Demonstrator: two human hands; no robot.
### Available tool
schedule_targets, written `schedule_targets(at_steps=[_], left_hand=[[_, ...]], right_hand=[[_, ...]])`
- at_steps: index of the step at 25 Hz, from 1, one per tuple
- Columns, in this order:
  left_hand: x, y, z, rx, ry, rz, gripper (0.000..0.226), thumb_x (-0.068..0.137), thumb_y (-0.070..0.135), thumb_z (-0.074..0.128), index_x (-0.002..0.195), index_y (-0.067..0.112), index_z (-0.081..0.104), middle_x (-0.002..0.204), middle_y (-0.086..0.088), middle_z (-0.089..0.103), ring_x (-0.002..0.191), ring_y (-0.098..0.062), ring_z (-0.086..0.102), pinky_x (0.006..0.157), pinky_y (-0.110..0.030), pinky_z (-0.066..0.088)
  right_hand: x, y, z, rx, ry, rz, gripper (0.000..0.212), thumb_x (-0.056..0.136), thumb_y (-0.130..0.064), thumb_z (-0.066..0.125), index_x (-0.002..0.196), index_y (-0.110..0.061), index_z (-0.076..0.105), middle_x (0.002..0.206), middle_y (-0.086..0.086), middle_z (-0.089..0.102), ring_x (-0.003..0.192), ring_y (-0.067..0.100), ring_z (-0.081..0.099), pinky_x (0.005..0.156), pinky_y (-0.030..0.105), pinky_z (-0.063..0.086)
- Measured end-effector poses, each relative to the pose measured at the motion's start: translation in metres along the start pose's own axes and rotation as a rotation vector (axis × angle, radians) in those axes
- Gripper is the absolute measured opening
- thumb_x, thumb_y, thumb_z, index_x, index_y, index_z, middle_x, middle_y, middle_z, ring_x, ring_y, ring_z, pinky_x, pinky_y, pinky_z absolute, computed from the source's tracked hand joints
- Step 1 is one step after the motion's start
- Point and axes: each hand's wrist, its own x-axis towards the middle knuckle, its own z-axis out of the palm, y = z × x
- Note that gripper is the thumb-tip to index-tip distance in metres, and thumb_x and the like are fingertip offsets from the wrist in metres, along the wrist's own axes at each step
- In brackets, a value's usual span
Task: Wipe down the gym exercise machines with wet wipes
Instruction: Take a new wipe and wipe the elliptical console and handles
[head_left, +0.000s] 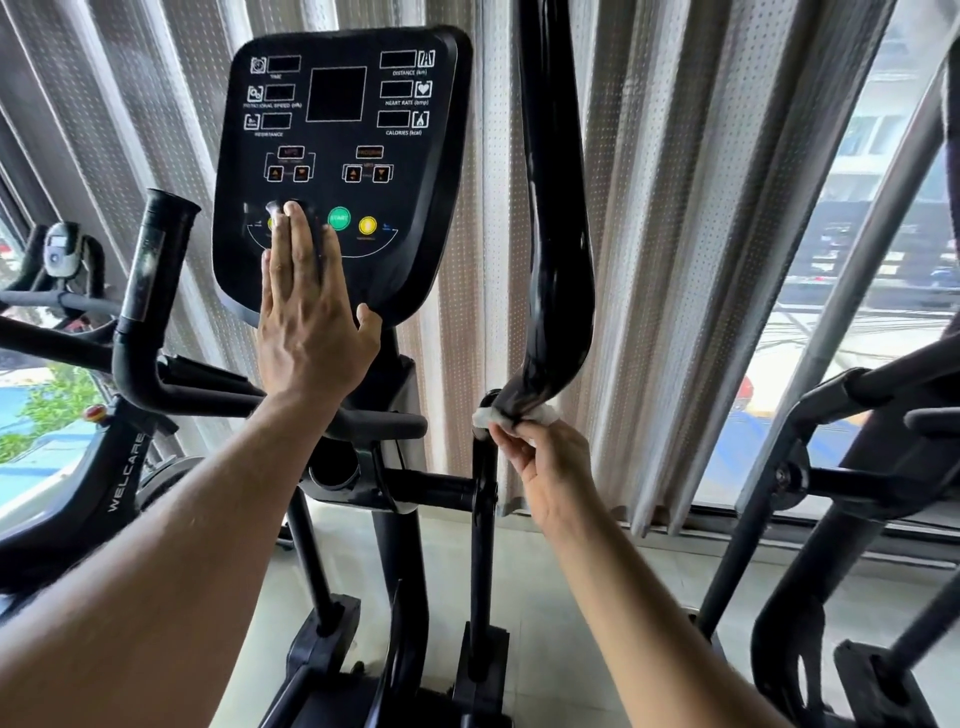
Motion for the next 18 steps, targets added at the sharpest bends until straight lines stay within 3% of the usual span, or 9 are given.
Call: schedule_targets(at_steps=[3, 5, 7, 9, 12, 18], left_hand=[[0.000, -0.001, 0.000, -0.008, 0.004, 0.007, 0.093, 0.090, 0.023, 0.063, 0.164, 0.004, 0.010, 0.172, -0.022, -0.001, 0.161, -0.034, -0.002, 0.131, -0.048, 0.010], [-0.001, -0.001, 0.001, -0.009, -0.002, 0.000, 0.094, 0.090, 0.023, 0.063, 0.165, 0.004, 0.009, 0.172, -0.021, -0.002, 0.161, -0.034, -0.002, 0.130, -0.048, 0.010], [-0.001, -0.001, 0.002, -0.009, -0.001, 0.005, 0.093, 0.091, 0.024, 0.062, 0.165, 0.004, 0.009, 0.172, -0.021, -0.002, 0.161, -0.033, -0.002, 0.130, -0.048, 0.010], [0.000, -0.001, 0.002, -0.014, 0.007, 0.007, 0.093, 0.091, 0.024, 0.062, 0.165, 0.005, 0.009, 0.172, -0.021, -0.002, 0.161, -0.033, -0.001, 0.130, -0.048, 0.010], [0.000, -0.001, 0.001, -0.017, 0.000, 0.006, 0.094, 0.092, 0.024, 0.062, 0.165, 0.006, 0.006, 0.172, -0.020, -0.002, 0.161, -0.033, -0.002, 0.131, -0.047, 0.010], [0.000, 0.000, 0.001, -0.013, 0.012, 0.011, 0.094, 0.091, 0.024, 0.062, 0.165, 0.006, 0.007, 0.172, -0.021, -0.003, 0.161, -0.033, -0.002, 0.130, -0.047, 0.009]], right_hand=[[0.030, 0.013, -0.008, -0.140, 0.098, -0.020, 0.023, 0.090, 0.020, 0.051, 0.105, 0.007, 0.062, 0.106, 0.031, 0.071, 0.082, 0.032, 0.073, 0.066, 0.027, 0.062], [0.044, 0.015, -0.014, -0.325, 0.134, -0.115, 0.019, 0.087, 0.016, 0.060, 0.100, 0.003, 0.063, 0.097, 0.032, 0.072, 0.076, 0.036, 0.073, 0.066, 0.036, 0.064], [0.052, 0.013, -0.018, -0.537, 0.096, -0.215, 0.016, 0.086, 0.014, 0.059, 0.088, 0.001, 0.067, 0.080, 0.027, 0.072, 0.069, 0.037, 0.073, 0.068, 0.042, 0.065], [0.052, 0.006, -0.018, -0.670, 0.023, -0.227, 0.026, 0.086, 0.018, 0.053, 0.078, -0.003, 0.067, 0.069, 0.024, 0.071, 0.063, 0.033, 0.072, 0.065, 0.037, 0.062], [0.038, -0.012, -0.014, -0.689, -0.057, -0.210, 0.024, 0.083, 0.021, 0.055, 0.076, 0.002, 0.070, 0.070, 0.023, 0.071, 0.064, 0.031, 0.073, 0.068, 0.036, 0.058], [-0.056, -0.092, 0.006, -0.571, -0.281, -0.365, 0.021, 0.095, 0.011, 0.052, 0.093, 0.005, 0.072, 0.072, 0.018, 0.070, 0.061, 0.021, 0.068, 0.059, 0.028, 0.057]])
